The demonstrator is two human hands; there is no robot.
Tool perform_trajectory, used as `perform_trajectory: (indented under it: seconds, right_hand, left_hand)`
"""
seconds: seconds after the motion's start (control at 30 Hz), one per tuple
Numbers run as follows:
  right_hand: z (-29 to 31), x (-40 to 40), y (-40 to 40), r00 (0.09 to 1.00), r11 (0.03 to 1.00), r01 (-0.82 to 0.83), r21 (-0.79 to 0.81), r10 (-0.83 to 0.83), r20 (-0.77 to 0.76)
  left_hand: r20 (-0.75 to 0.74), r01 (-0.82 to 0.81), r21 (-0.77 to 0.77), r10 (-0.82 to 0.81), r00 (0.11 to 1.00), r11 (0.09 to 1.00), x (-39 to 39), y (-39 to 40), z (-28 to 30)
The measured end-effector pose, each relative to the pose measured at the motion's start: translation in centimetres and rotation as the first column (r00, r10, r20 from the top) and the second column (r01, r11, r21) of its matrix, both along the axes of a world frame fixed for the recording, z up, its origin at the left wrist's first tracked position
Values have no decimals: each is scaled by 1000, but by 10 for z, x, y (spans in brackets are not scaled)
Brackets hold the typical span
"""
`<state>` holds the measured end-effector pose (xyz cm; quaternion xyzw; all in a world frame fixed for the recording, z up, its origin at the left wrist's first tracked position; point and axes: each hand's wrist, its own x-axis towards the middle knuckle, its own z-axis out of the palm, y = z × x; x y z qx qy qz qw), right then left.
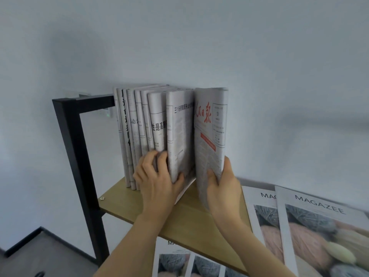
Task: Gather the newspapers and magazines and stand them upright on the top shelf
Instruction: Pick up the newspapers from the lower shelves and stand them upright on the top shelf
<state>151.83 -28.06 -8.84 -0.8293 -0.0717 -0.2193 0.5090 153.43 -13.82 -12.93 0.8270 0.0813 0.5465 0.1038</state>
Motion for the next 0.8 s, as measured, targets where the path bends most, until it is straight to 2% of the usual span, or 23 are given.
perform_trajectory:
  seconds: [0.17, 0.3, 0.4, 0.47, 0.57, 0.63, 0.7, 0.8]
  right_hand:
    - [-9, -9, 17, 999, 999, -43, -2, 43, 16]
    - [-13, -11, 37, 998, 999, -34, -37, 32, -50]
    - [-11, -11, 56, 992, 998, -55, -22, 53, -112]
    - [-11, -8, 67, 991, 993, -117, -11, 116, -66]
    - [-12, -7, 75, 963, 963, -264, 52, 260, 70]
    - [-17, -7, 69, 929, 930, -363, 59, 356, 95]
    - [-27, -1, 57, 912, 912, -409, -23, 410, 25]
    - [-38, 9, 42, 902, 902, -417, -111, 396, -173]
  left_hand:
    - [251, 56, 94, -78, 965, 994, 13, 16, 92]
    - [222, 188, 124, -212, 952, 974, 22, 33, 152]
    - [240, 358, 48, -359, 902, 933, 16, 36, 156]
    - [281, 465, 8, -448, 849, 885, 8, 32, 155]
    - [178, 470, 58, -472, 863, 881, 0, 29, 153]
    - [137, 455, 50, -458, 878, 889, -1, 33, 153]
    - [143, 457, 34, -457, 878, 889, -3, 36, 155]
    - [173, 472, 34, -471, 865, 881, -8, 40, 157]
